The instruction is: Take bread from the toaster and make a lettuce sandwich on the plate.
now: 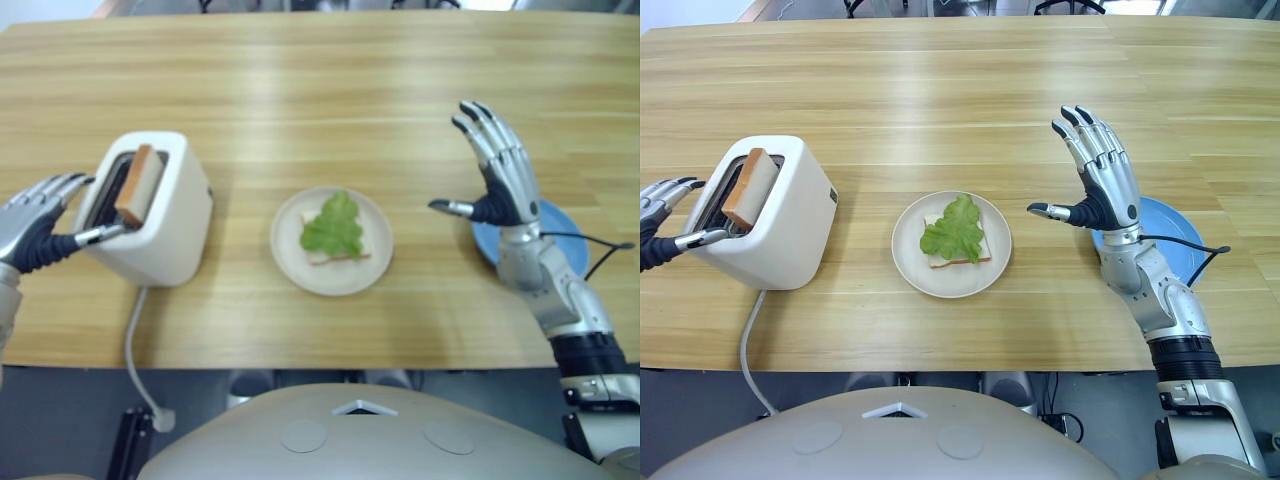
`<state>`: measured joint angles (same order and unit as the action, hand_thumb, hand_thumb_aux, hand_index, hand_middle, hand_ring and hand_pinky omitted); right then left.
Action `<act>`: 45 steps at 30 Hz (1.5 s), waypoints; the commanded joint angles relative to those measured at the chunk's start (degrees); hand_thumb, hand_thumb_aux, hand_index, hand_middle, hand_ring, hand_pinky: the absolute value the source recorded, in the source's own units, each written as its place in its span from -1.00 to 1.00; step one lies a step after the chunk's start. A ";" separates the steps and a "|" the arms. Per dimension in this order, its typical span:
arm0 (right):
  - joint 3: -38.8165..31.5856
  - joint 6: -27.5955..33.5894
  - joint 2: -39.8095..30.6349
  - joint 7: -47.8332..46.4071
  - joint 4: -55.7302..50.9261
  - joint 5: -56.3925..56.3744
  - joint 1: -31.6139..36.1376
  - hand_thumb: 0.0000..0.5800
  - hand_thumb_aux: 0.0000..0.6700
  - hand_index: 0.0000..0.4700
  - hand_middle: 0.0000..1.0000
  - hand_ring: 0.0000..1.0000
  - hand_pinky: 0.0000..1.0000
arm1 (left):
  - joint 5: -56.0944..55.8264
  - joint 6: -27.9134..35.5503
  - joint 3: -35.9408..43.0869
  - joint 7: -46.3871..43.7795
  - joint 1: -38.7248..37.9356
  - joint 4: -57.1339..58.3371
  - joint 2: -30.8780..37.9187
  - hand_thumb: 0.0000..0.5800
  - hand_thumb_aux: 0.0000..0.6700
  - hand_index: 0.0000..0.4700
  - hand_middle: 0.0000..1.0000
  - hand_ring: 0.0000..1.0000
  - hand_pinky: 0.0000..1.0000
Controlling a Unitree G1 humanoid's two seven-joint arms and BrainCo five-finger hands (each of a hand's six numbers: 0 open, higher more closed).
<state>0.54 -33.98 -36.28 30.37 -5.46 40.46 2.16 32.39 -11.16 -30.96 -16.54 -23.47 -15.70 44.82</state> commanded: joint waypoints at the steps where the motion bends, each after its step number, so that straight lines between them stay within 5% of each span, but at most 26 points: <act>1: 1.12 0.92 0.20 0.53 1.26 1.86 -1.00 -1.00 -1.00 -1.00 -1.00 -1.00 -1.00 | 1.15 1.38 2.53 0.44 1.94 1.53 0.17 -1.00 -1.00 -1.00 -1.00 -1.00 -1.00; 13: 1.42 2.23 -0.26 1.80 2.10 4.66 -2.20 -1.00 -1.00 -1.00 -1.00 -1.00 -1.00 | 3.26 4.21 10.99 2.06 6.79 3.30 -1.58 -1.00 -1.00 -1.00 -1.00 -1.00 -1.00; 14: 1.43 2.27 -0.31 1.89 2.12 4.79 -2.23 -1.00 -1.00 -1.00 -1.00 -1.00 -1.00 | 3.66 4.17 12.43 2.06 7.03 3.62 -1.78 -0.76 -0.87 -0.88 -1.00 -1.00 -1.00; 15: 1.44 2.34 -0.34 1.98 2.16 4.95 -2.26 -1.00 -1.00 -1.00 -1.00 -1.00 -1.00 | 3.74 4.13 13.80 1.98 7.23 3.77 -2.14 0.20 -0.26 -0.28 -1.00 -1.00 -1.00; 17: 1.51 2.42 -0.37 2.10 2.16 5.17 -2.30 -1.00 -1.00 -1.00 -1.00 -1.00 -1.00 | 3.79 4.24 15.67 1.90 7.57 3.93 -2.71 0.77 0.33 0.30 -1.00 -1.00 -1.00; 18: 1.55 2.46 -0.38 2.15 2.14 5.26 -2.31 -1.00 -1.00 -1.00 -1.00 -1.00 -1.00 | 3.83 4.32 16.42 1.90 7.75 4.14 -2.89 0.77 0.33 0.30 -1.00 -1.00 -1.00; 19: 1.58 2.52 -0.38 2.19 2.18 5.36 -2.35 -1.00 -1.00 -1.00 -1.00 -1.00 -1.00 | 3.79 4.35 17.05 1.89 7.84 4.41 -2.98 1.00 1.00 0.96 -1.00 -1.00 -1.00; 45: 0.87 2.91 0.00 2.94 1.87 7.53 -1.65 -1.00 -1.00 -1.00 -1.00 -1.00 -1.00 | -5.09 7.63 12.76 10.31 16.63 -0.86 -10.15 1.00 1.00 0.96 -1.00 -1.00 -1.00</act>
<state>2.05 -30.96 -36.38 33.23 -3.64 47.59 0.25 29.20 -3.21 -17.95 -7.19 -8.36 -14.03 35.70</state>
